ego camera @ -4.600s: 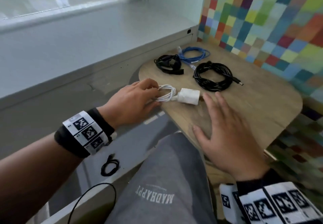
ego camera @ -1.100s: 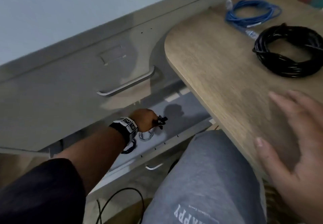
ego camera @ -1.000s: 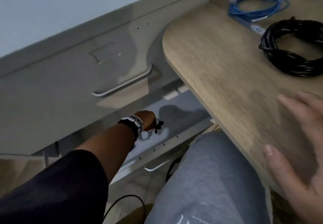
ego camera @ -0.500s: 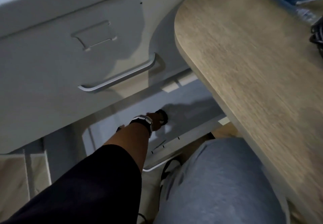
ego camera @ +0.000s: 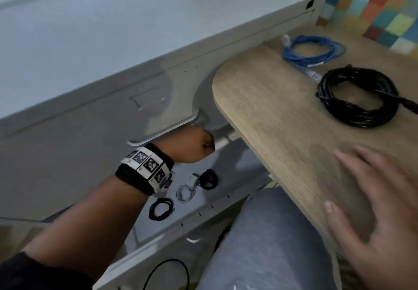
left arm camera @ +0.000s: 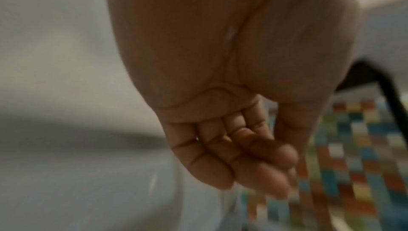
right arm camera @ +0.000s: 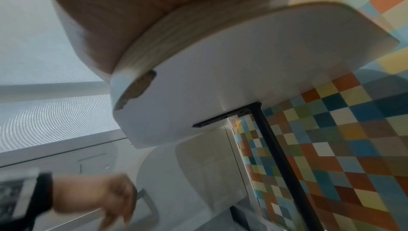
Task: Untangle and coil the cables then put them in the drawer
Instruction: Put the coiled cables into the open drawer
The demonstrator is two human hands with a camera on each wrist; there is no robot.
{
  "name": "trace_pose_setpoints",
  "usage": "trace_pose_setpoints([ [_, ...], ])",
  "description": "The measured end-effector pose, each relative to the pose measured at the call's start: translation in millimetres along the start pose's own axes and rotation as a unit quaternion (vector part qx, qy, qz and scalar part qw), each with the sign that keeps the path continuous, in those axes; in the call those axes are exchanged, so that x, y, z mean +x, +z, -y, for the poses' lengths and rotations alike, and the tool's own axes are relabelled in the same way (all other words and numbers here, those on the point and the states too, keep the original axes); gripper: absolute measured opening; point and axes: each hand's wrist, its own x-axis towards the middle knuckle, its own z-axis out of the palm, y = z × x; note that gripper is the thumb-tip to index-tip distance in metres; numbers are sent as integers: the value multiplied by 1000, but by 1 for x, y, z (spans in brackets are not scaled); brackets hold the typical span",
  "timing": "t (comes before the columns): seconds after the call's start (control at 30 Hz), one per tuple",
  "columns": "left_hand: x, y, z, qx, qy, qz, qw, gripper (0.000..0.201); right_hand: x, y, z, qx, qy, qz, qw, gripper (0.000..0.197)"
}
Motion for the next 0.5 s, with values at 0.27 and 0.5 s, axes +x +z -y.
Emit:
trace_pose_setpoints([
  [0.27, -37, -128, -125, 21, 135, -192, 972, 21, -2, -14, -6, -88, 8, 97, 991, 73],
  [0.5, 49, -157, -177, 176, 129, -173, 961, 34, -6, -16, -7, -81, -11, 77, 994, 67],
])
